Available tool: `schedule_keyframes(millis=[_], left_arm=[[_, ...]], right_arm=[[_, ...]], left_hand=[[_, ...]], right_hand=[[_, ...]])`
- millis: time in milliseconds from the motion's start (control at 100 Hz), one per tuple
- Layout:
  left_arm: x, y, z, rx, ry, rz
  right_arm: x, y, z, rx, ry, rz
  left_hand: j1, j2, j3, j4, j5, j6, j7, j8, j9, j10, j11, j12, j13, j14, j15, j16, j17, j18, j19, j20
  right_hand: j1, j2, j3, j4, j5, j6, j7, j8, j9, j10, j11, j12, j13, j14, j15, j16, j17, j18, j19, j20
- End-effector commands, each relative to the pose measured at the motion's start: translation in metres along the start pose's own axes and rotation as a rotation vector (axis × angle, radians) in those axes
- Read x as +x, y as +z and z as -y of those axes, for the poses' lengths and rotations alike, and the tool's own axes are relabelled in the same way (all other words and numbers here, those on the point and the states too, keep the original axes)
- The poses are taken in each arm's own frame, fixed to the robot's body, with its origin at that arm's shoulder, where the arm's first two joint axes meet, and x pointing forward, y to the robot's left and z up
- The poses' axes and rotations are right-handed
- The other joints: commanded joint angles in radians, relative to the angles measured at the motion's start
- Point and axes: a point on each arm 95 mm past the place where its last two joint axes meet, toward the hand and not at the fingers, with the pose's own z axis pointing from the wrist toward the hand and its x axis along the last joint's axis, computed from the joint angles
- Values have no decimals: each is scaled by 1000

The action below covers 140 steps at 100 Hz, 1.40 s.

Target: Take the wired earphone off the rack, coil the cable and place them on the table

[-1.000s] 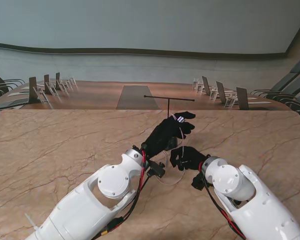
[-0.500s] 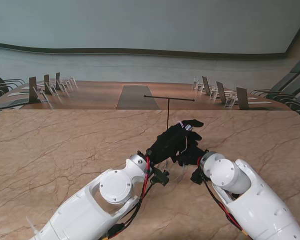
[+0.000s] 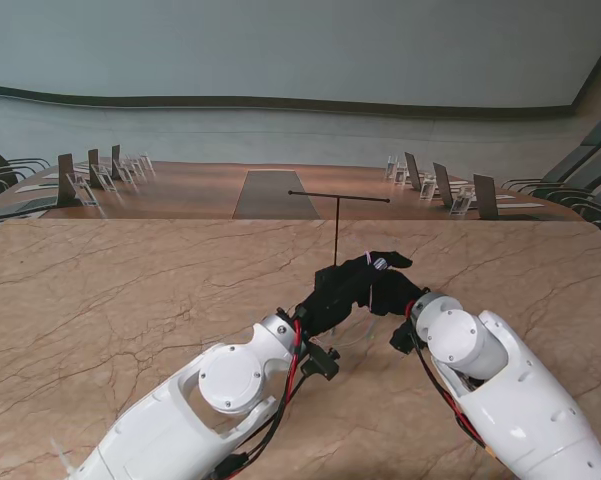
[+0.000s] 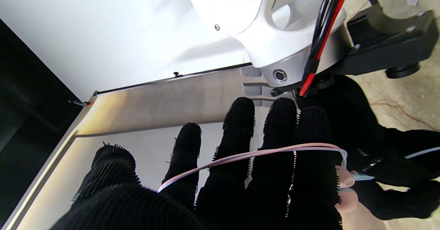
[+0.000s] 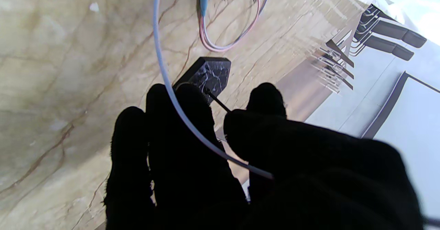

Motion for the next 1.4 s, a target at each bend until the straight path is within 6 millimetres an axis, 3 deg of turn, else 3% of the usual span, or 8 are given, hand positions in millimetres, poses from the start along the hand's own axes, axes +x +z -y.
schedule_keyframes(millis=[0,330,700,950,1390], left_arm=[[-7,-4,-1,-1,-10,22],[-21,-7,-1,-17,-15,64],[-36,-13,2,-1,-5,98],[-42,-15,3,3,10,109],[-48,-14,8,-8,4,133]], right_arm=[[4,2,-6,-21,0,-17],[12,4,-31,-88,-26,-68],[22,-14,-52,-141,-87,-142],[33,-27,-60,-156,-132,-208],[60,-52,-76,-181,-202,-337]], left_hand=[[27,-1,-19,8,23,5,32,-4,38,20,33,18,36,22,24,16,21,40,41,21],[20,1,-22,7,71,25,41,-9,78,18,72,87,77,31,43,70,22,86,74,37],[5,-4,-20,7,136,63,86,3,134,21,114,146,126,53,99,121,28,140,147,81],[-32,-4,-24,7,162,91,237,80,97,-2,155,222,88,41,147,176,-21,127,179,118],[-174,-8,-22,9,196,119,164,45,54,29,60,166,2,61,96,164,-102,98,135,115]], right_hand=[[-26,-20,-25,-52,9,16,58,1,-24,107,15,-10,1,-8,38,-4,-23,-49,36,-1],[-28,-26,-27,-62,2,10,61,-12,-27,106,18,-13,-3,-9,40,-6,-25,-50,37,-1],[-36,-53,-2,-72,10,10,64,-27,-21,105,15,-18,0,-7,38,-9,-23,-46,36,-3],[-46,-78,23,-82,29,7,62,-34,1,105,7,-22,17,-3,36,-11,-11,-37,38,-4],[-82,-233,168,-143,139,50,14,-78,95,125,-49,-18,88,30,16,-22,37,24,41,-23]])
